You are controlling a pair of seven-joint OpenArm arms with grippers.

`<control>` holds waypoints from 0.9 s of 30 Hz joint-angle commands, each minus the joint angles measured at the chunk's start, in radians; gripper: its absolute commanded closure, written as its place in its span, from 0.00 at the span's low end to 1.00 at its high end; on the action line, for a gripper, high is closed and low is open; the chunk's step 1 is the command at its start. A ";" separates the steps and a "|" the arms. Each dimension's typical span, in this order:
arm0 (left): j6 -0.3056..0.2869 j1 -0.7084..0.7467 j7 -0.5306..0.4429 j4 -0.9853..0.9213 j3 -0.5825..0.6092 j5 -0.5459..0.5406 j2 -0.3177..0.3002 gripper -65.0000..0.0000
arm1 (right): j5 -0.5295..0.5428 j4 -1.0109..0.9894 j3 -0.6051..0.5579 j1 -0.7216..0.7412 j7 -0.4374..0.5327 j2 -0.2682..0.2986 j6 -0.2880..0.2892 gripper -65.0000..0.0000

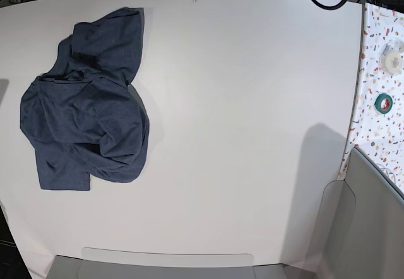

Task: Layout the t-shirt on the table in an organized manner, then fold the t-shirt properly

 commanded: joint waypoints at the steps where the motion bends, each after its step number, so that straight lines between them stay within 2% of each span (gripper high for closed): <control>1: 0.006 0.063 -0.011 0.067 0.008 0.000 -0.027 1.00 | 0.004 0.050 -0.002 -0.060 -0.001 0.016 -0.001 1.00; 5: 0.006 0.216 -0.011 0.294 0.074 -0.006 -0.106 1.00 | 0.006 0.243 0.002 -0.199 -0.001 0.047 -0.004 1.00; 11: 0.006 0.416 -0.011 0.570 0.091 -0.008 -0.184 1.00 | 0.011 0.538 0.013 -0.408 -0.001 0.109 -0.006 1.00; 15: 0.006 0.511 -0.011 0.724 0.091 -0.008 -0.224 1.00 | 0.011 0.727 0.091 -0.529 -0.001 0.125 -0.006 1.00; 19: 0.006 0.604 -0.010 0.896 0.090 -0.008 -0.291 1.00 | 0.011 0.951 0.194 -0.652 -0.001 0.126 -0.001 1.00; 23: 0.006 0.667 0.056 1.044 0.080 -0.008 -0.362 1.00 | 0.012 1.158 0.277 -0.742 -0.001 0.126 0.001 1.00; 27: 0.006 0.675 0.133 1.166 0.079 -0.008 -0.415 1.00 | 0.014 1.293 0.372 -0.755 -0.008 0.125 0.001 1.00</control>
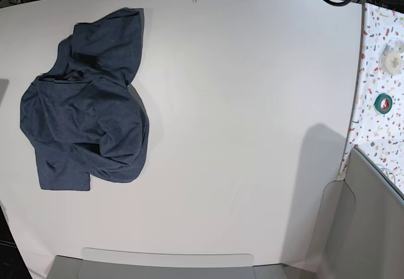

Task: Layout the t-shirt on the table in an organized manner, then fold the t-shirt properly

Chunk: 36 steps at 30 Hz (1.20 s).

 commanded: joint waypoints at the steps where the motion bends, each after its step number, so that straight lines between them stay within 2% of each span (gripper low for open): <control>1: 0.005 0.015 -0.001 0.041 -0.002 0.000 -0.015 1.00 | 0.014 0.029 0.029 -0.014 0.021 0.003 -0.009 1.00; 4: 0.005 -0.002 0.043 0.090 0.003 0.000 -0.057 1.00 | 0.129 0.063 0.082 0.019 0.019 0.005 -0.006 1.00; 6: 0.003 -0.068 0.051 0.096 0.007 0.000 -0.078 1.00 | 0.261 0.066 0.130 0.045 0.018 0.010 0.002 1.00; 8: 0.003 -0.137 0.077 0.096 0.007 0.000 -0.084 1.00 | 0.397 0.063 0.173 0.082 0.015 0.046 0.036 1.00; 11: 0.002 -0.232 0.098 0.096 0.010 0.000 -0.084 1.00 | 0.601 0.040 0.245 0.147 -0.054 0.089 0.070 1.00; 13: -0.026 -0.286 0.104 0.096 0.033 0.000 -0.084 1.00 | 0.683 0.032 0.311 0.197 -0.122 0.094 0.079 1.00; 14: -0.060 -0.321 0.104 0.096 0.050 0.000 -0.084 1.00 | 0.710 0.029 0.345 0.233 -0.169 0.091 0.080 1.00; 17: -0.164 -0.422 0.106 0.096 0.099 0.000 -0.077 0.94 | 0.716 0.029 0.426 0.351 -0.323 0.080 0.080 0.99; 20: -0.207 -0.521 0.121 0.096 0.164 0.006 -0.040 0.87 | 0.715 0.027 0.498 0.477 -0.490 0.060 0.080 0.99; 24: -0.282 -0.676 0.246 0.096 0.282 0.006 0.046 0.86 | 0.715 0.024 0.610 0.653 -0.737 0.054 0.080 0.99; 30: -0.290 -0.883 0.487 0.096 0.546 0.008 0.169 0.85 | 0.713 -0.015 0.762 0.898 -1.010 0.066 0.080 0.99; 33: -0.290 -0.972 0.602 0.096 0.662 0.006 0.215 0.85 | 0.713 -0.097 0.788 0.983 -1.098 0.092 0.080 0.99; 36: -0.290 -1.036 0.692 0.093 0.751 0.006 0.278 0.82 | 0.713 -0.210 0.791 1.035 -1.128 0.128 0.080 0.96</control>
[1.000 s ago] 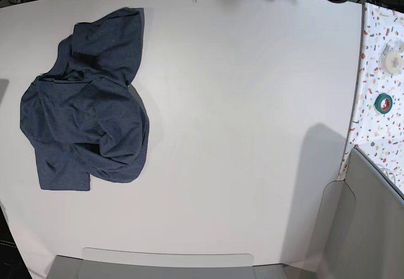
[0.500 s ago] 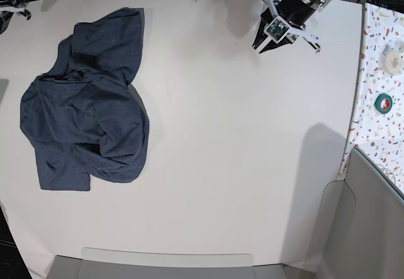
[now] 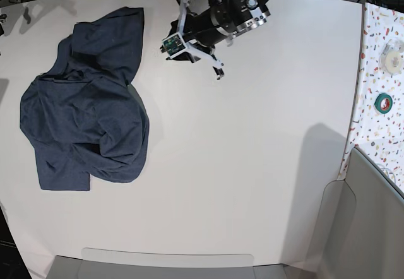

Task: Layout the t-shirt on the table in an organized manner, then fold the t-shirt properly
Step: 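Move the left gripper over the crumpled dark blue t-shirt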

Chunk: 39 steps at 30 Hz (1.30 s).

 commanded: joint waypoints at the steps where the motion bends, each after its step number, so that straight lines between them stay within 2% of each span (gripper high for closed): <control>1: -0.001 -0.018 0.003 0.016 0.027 -0.005 0.032 0.80 | 0.010 -0.027 0.007 0.015 0.012 0.040 0.003 0.93; 6: 0.001 -0.056 0.046 0.013 0.125 -0.004 0.115 0.76 | 0.010 -0.172 0.005 0.061 0.011 0.100 0.003 0.73; 9: 0.004 -0.055 0.046 0.004 0.164 -0.004 0.146 0.76 | 0.013 -0.220 0.005 0.089 0.011 0.123 0.003 0.72; 11: 0.043 -0.056 0.044 -0.011 0.190 -0.013 0.161 0.76 | 0.016 -0.254 0.004 0.112 0.009 0.133 0.003 0.71; 14: 0.125 -0.059 0.041 -0.014 0.208 -0.034 0.158 0.76 | 0.018 -0.303 -0.002 0.161 0.009 0.137 0.003 0.71; 16: 0.148 -0.061 0.040 -0.014 0.210 -0.039 0.158 0.76 | 0.018 -0.332 -0.031 0.188 0.009 0.137 0.003 0.71; 23: 0.148 -0.073 0.038 -0.014 0.205 -0.033 0.155 0.76 | 0.019 -0.346 -0.160 0.294 0.014 0.125 0.003 0.71; 34: 0.148 -0.067 0.037 -0.016 0.202 -0.034 0.097 0.76 | 0.019 -0.372 -0.124 0.377 0.017 0.010 0.003 0.71; 39: 0.148 -0.067 0.040 -0.016 0.202 -0.036 0.095 0.76 | 0.013 -0.496 -0.124 0.414 0.017 0.033 0.003 0.71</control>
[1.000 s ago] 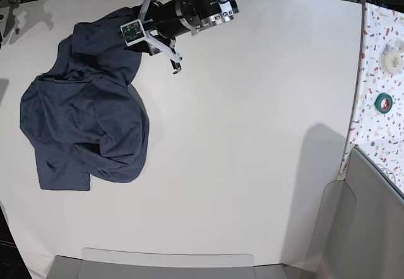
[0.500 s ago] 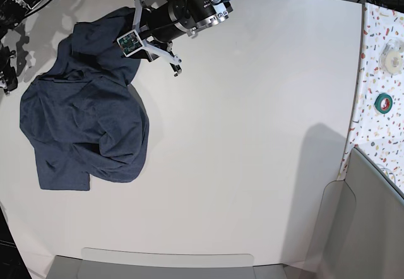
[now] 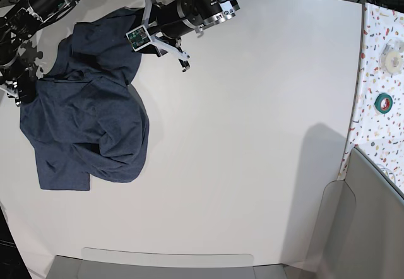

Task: Layout the t-shirt on the table in an organized manner, then fold the t-shirt properly
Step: 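Move the left gripper over the crumpled dark blue t-shirt, then grasp the t-shirt fabric with the left gripper and drag it outward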

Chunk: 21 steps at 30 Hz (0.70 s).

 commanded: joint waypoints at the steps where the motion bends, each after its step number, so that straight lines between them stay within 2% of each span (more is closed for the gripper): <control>1: 0.001 0.000 -0.018 0.016 0.005 0.004 0.010 0.76 | -0.018 -0.018 0.001 0.003 -0.009 0.026 -0.007 0.71; 5: 0.001 0.000 -0.014 0.016 0.005 0.002 0.009 0.76 | -0.020 -0.074 0.000 0.003 -0.007 0.048 -0.007 0.71; 9: 0.001 0.007 -0.012 0.016 0.005 0.000 0.009 0.76 | -0.020 -0.093 -0.003 0.003 -0.007 0.046 -0.002 0.73; 14: 0.003 0.027 -0.015 -0.007 0.003 -0.001 0.013 0.75 | -0.020 -0.093 -0.057 -0.008 -0.011 0.046 0.091 0.91; 16: 0.003 0.021 -0.023 -0.040 0.003 -0.003 0.021 0.75 | -0.021 -0.093 -0.071 -0.018 -0.014 0.048 0.111 0.99; 21: 0.000 -0.042 -0.052 -0.126 0.011 -0.004 0.079 0.75 | -0.021 -0.091 -0.102 -0.051 -0.011 0.051 0.134 1.00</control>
